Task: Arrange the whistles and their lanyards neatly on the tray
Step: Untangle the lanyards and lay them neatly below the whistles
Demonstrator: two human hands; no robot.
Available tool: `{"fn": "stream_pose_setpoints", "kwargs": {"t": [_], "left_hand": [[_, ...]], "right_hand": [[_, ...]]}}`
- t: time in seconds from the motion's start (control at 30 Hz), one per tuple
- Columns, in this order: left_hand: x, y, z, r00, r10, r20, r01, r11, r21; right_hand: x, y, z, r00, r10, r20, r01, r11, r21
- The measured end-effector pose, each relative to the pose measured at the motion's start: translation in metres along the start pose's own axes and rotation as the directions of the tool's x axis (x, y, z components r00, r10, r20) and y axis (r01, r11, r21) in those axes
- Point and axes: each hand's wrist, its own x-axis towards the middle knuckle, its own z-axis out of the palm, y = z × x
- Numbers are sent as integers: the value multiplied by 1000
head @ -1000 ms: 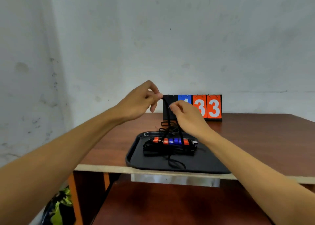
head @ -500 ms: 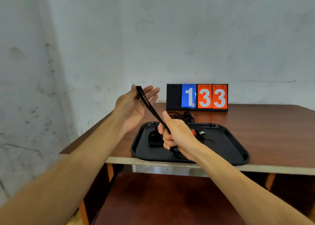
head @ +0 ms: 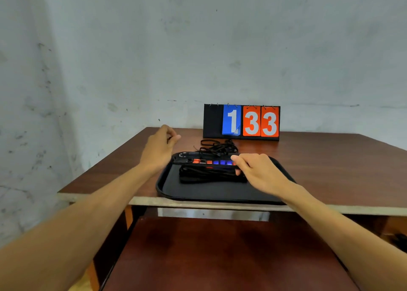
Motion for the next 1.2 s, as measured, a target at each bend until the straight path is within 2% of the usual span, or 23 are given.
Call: {"fn": "stream_pose_setpoints", "kwargs": {"t": [0.1,0.2,0.27,0.4,0.53,0.63,0.73,0.83,0.93,1.0,1.07,1.13,1.2], "left_hand": [[-8,14,3,983,113,144,-105,993,-59],[-20,32,9,903,222,368,-197,975,-105],[-27,42,12,848,277,452,-237,961,-145],[-36,60,13,812,342,473,-280,939,-200],[-40,67,10,795,383,471,-345,923,-169],[-42,64,8,792,379,479,-354,924,-147],[-42,58,8,805,356,474,-344,932,-116],[-40,46,7,849,250,466,-220,968,-118],[-38,32,8,898,121,424,4,959,-283],[-38,29,8,928,23,372,149,891,-428],[-36,32,6,923,-46,382,293,727,-620],[-33,35,5,904,-60,423,376,582,-721],[-30,35,6,905,-70,419,373,603,-705]], "right_hand": [[-1,8,-3,999,12,50,-15,999,51],[1,1,-6,991,54,123,-79,975,208],[4,-10,-8,987,65,144,-105,951,291],[7,-25,-9,978,87,192,-140,949,284],[1,-28,-11,953,79,291,-168,941,295],[-5,-27,-16,956,9,295,-121,923,364],[-7,-25,-22,957,11,289,-168,835,523],[-3,-21,-30,968,62,243,-220,675,704],[1,-12,-35,975,123,186,-222,609,761],[3,-5,-36,974,165,155,-224,607,763],[5,3,-35,970,209,127,-228,584,779],[5,10,-32,969,226,101,-222,609,761],[3,16,-27,972,212,98,-217,661,719]]}}
